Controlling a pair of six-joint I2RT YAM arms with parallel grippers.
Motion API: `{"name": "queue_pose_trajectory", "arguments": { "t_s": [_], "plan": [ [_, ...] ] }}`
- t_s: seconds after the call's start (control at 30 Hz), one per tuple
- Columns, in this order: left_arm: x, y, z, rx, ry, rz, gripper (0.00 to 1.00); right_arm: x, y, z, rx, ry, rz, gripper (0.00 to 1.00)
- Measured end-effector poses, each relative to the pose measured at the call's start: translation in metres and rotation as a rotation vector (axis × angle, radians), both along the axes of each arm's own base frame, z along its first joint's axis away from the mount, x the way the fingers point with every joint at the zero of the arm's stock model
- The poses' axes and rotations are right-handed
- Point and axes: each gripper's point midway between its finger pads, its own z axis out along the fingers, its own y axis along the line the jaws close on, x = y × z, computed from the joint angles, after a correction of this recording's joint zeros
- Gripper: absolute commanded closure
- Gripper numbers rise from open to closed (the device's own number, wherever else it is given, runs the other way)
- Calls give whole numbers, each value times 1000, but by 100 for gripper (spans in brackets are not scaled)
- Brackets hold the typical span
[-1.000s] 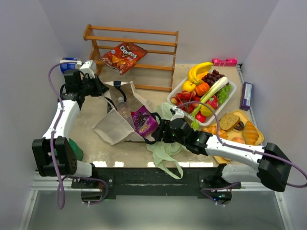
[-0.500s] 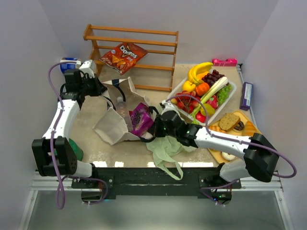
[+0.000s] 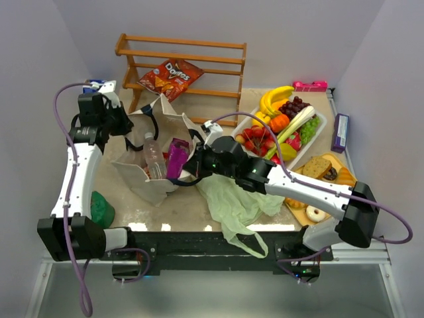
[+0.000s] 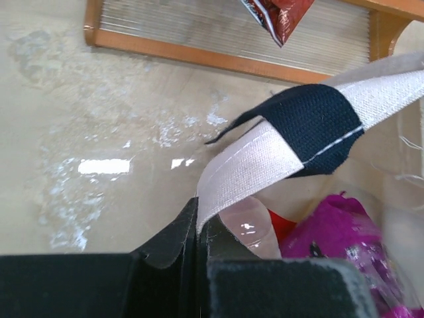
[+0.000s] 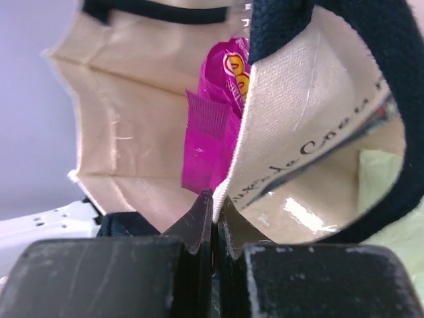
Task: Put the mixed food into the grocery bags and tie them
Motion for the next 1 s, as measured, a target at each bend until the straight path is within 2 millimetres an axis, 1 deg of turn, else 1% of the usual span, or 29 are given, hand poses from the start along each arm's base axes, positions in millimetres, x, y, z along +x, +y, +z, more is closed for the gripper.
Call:
{"name": "queue_pose_trajectory", "arguments": {
  "t_s": [0.07, 0.1, 0.17, 0.23, 0.3, 0.37, 0.5, 0.67, 0.73, 0.87, 1.0],
  "plan": [
    [-7, 4, 4, 23, -2, 13, 100, 4, -1, -8, -21, -2, -15, 100],
    [-8, 5, 2, 30, 5, 19, 100, 7, -1, -12, -34, -3, -23, 100],
    [-8, 8, -5, 43, 32, 26, 100, 15, 4, -22, -70, 1, -27, 100],
    [-2, 12, -18, 56, 65, 34, 100, 24, 15, -28, -93, 2, -23, 100],
    [5, 16, -26, 68, 76, 45, 100, 31, 24, -25, -90, -4, -17, 100],
    [7, 18, -27, 80, 74, 50, 100, 30, 27, -16, -79, -12, -1, 100],
    [3, 18, -22, 79, 67, 49, 100, 25, 30, 1, -63, -32, 25, 100],
    [-5, 15, -21, 74, 81, 42, 100, 17, 27, 16, -31, -47, 42, 100],
    [-6, 14, -23, 71, 90, 38, 100, 16, 25, 15, -26, -43, 40, 100],
    [-5, 15, -28, 75, 103, 33, 100, 16, 25, 7, -22, -28, 35, 100],
    [-3, 14, -31, 73, 109, 30, 100, 21, 34, 1, -20, -24, 37, 100]
  ]
}}
